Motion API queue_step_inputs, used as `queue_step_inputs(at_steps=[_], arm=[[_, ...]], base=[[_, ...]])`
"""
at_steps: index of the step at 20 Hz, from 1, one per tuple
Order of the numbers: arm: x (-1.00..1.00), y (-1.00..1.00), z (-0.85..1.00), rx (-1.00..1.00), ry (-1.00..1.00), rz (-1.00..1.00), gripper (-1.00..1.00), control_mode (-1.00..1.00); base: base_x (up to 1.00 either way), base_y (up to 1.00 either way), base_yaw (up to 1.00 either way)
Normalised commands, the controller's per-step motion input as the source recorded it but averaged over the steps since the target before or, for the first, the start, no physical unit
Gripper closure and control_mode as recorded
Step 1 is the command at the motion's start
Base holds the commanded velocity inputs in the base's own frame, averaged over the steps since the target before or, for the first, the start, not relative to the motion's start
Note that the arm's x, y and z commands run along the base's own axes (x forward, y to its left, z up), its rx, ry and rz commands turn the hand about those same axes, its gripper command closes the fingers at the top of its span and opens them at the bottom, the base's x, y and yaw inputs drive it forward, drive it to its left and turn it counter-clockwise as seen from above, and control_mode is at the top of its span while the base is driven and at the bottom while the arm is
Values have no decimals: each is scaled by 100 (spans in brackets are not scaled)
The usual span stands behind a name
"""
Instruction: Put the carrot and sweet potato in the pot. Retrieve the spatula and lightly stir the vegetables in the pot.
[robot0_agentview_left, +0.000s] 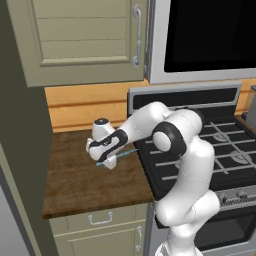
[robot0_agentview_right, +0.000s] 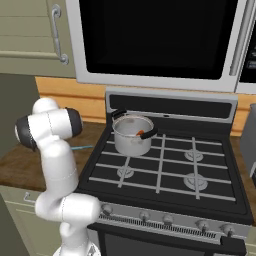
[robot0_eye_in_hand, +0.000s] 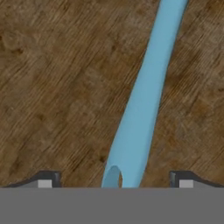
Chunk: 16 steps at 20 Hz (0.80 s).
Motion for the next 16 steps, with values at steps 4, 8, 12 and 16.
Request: queue_step_inputs(at_steps=[4,8,12,16], arm=[[1,0,-35,0,0,-4,100,-100],[-4,0,-15,0,0,-2,100,-100],[-46,0,2,2,-1,-2,100,-100],[-89,-5,62,9,-17,-3,100,-100]], base=[[0,0,0],[0,0,0],[0,0,0],[0,0,0]])
